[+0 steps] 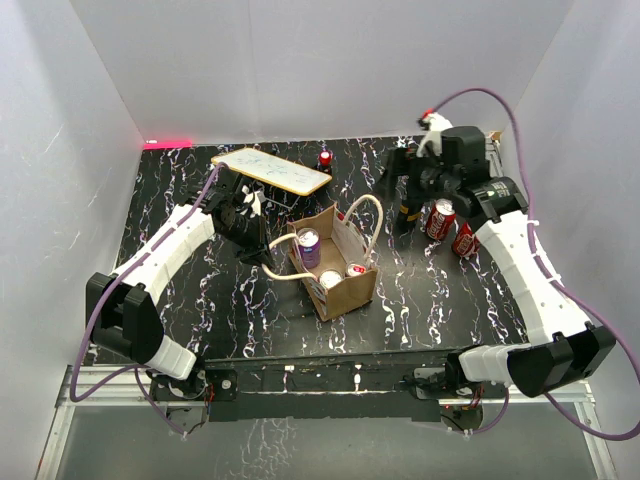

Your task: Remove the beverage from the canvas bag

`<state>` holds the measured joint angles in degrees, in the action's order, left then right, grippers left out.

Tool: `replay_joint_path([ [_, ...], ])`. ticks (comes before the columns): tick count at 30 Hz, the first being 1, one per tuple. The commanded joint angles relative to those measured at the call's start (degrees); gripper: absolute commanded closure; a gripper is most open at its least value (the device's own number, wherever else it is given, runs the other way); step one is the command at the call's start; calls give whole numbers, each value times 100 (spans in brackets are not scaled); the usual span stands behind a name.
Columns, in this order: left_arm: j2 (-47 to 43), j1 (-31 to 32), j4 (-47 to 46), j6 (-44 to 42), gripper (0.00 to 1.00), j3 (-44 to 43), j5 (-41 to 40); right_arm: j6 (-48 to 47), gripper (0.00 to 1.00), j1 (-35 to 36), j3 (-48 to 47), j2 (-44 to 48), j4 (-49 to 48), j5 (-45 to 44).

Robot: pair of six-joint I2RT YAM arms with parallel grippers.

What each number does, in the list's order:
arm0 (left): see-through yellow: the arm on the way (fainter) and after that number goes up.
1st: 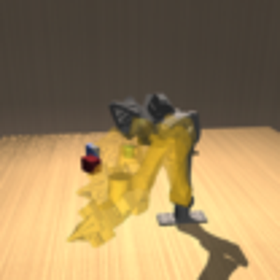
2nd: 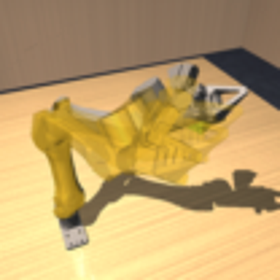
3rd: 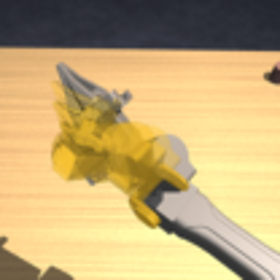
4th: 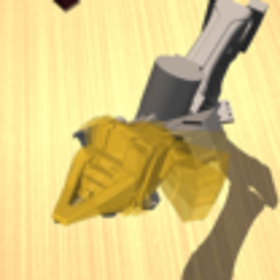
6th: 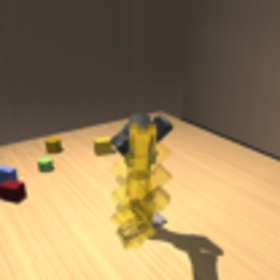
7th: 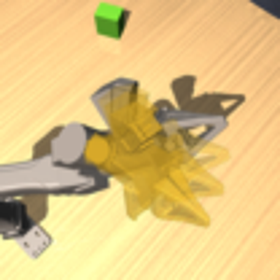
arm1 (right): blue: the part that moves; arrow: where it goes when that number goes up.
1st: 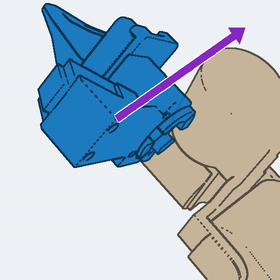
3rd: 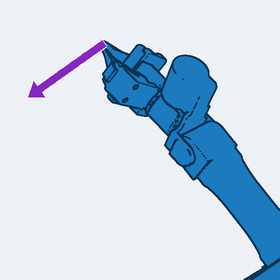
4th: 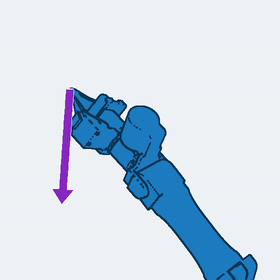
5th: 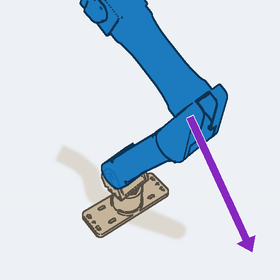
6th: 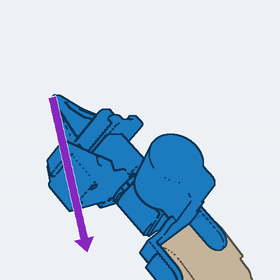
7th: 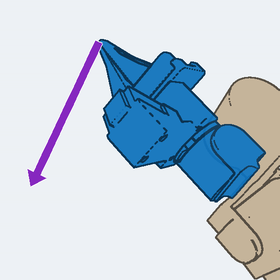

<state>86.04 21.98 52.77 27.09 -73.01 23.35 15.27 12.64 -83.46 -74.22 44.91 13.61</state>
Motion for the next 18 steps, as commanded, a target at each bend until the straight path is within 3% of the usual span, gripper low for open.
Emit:
replay_joint_path([
  [1,-221,35,217,20,100,-80,-62,-360,10,941,-530,37,-477,723],
  [4,-259,37,228,54,100,-76,-93,-575,10,1706,-730,-521,-199,672],
  [9,-358,35,238,127,100,-40,-149,-792,12,2878,-933,-1490,410,-575],
  [13,-458,35,212,177,100,26,-180,-710,13,3069,-854,-2002,522,-1136],
  [18,-550,36,159,255,100,113,-195,-723,13,3073,-583,-2355,102,-1145],
])
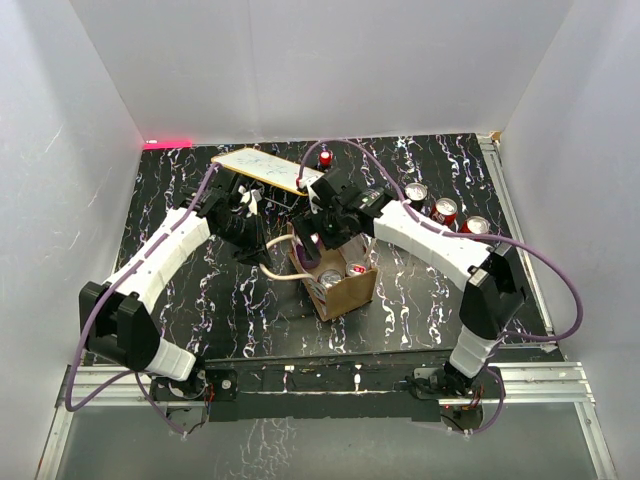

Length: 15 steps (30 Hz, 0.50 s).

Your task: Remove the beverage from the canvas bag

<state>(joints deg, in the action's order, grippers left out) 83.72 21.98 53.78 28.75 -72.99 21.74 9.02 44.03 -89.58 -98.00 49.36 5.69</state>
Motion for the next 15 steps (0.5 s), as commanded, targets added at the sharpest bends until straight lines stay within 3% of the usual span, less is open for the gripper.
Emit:
replay_joint_path([
  [1,-329,35,40,104,100,118,-30,-100,13,-74,63,-65,-397,-377],
  [8,-350,37,116,39,100,88,-69,-181,15,-69,-19,-690,-711,-178],
  [15,-328,35,144,-71,100,109,-44,-120,13,-70,493,-753,-2022,-175],
])
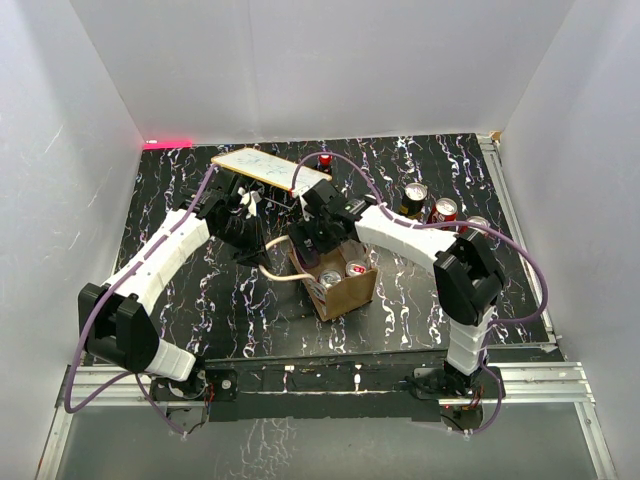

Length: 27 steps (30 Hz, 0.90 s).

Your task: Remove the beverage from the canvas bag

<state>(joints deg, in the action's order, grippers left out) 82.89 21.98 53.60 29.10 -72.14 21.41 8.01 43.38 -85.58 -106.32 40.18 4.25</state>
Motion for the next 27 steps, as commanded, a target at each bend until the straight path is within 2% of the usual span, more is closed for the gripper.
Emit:
replay_joint_path([
  [1,-221,35,185,-153,100,-10,-20,-17,13,3,72,36,-1206,-73],
  [6,-121,35,263,-289,100,-104,-80,-179,12,2,299,-123,-1820,-282],
  [15,-34,35,238,-351,100,-141,-18,-501,13,4,100,-610,-1953,-357],
  [25,-61,34,229,-337,100,-86,-4,-732,10,13,170,-458,-2311,-359],
  [27,-85,36,225,-322,100,-61,-13,-689,12,14,197,-447,-2410,-350],
])
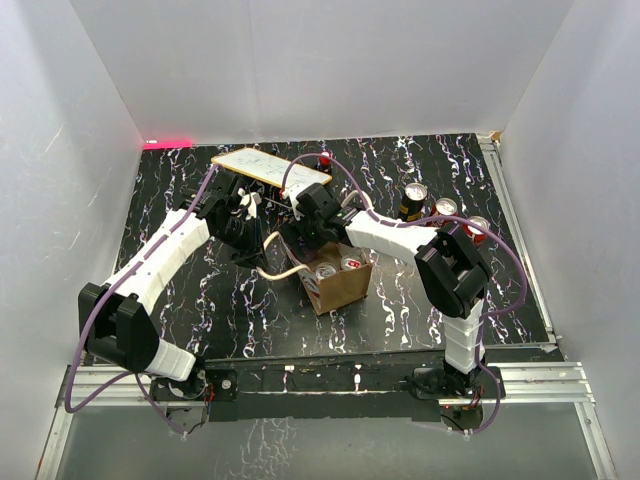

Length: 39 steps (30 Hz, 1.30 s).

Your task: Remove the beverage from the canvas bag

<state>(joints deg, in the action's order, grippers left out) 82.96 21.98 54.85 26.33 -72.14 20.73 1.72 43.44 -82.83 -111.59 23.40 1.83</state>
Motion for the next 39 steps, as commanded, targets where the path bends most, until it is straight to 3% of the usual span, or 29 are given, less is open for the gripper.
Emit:
replay_joint_path([
  [1,-103,35,97,-36,100,-49,46,-50,14,2,-32,110,-825,-73],
  [3,-127,35,96,-16,100,-31,45,-50,26,2,105,178,-1052,-23],
  [5,-141,39,95,7,100,-7,45,-19,49,2,136,226,-1103,-33],
  [11,-270,35,94,89,100,117,20,-15,51,4,28,469,-836,15],
  [32,-189,35,54,83,100,180,-113,567,92,-31,-527,2513,464,-388],
  [39,-91,35,13,24,100,198,-106,540,92,-310,-647,3389,694,-1198],
])
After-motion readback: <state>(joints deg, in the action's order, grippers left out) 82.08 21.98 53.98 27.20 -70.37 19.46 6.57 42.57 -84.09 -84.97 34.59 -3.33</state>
